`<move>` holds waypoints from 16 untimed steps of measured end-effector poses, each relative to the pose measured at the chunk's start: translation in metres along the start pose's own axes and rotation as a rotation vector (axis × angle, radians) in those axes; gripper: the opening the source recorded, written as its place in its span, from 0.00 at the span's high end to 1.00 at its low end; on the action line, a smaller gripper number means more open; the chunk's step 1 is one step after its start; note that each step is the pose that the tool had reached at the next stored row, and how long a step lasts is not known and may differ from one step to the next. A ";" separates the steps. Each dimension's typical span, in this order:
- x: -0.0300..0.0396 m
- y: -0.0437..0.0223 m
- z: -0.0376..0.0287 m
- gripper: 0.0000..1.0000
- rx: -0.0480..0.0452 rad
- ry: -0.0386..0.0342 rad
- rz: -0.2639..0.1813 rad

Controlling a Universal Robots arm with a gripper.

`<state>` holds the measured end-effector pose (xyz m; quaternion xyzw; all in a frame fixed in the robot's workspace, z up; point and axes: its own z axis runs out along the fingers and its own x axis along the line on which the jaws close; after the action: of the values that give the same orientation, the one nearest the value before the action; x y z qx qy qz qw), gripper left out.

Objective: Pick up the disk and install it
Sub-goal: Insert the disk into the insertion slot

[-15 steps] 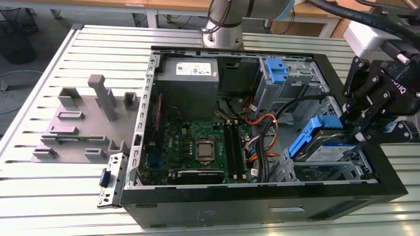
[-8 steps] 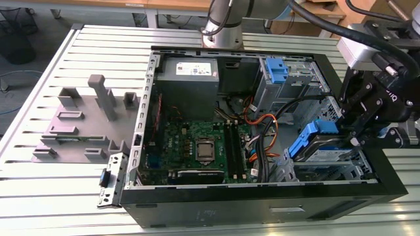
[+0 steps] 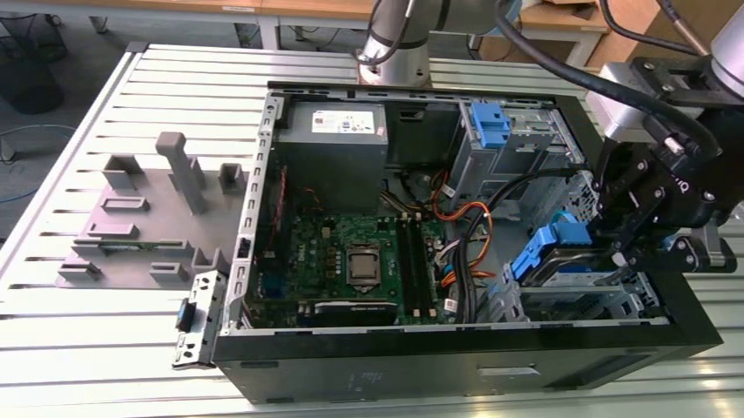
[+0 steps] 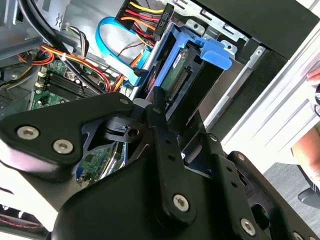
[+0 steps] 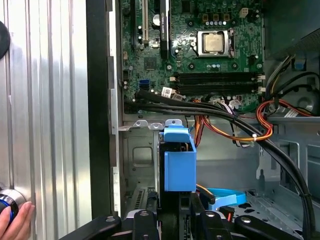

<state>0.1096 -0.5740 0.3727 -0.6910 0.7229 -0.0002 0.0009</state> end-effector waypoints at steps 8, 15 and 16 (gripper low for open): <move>0.0000 0.0000 0.0131 0.65 0.0003 0.0042 0.000; 0.0000 0.0000 0.0209 0.65 0.0005 0.0081 0.000; 0.0000 0.0000 0.0209 0.65 0.0005 0.0081 0.000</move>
<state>0.1097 -0.5740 0.3518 -0.6910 0.7228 -0.0032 -0.0018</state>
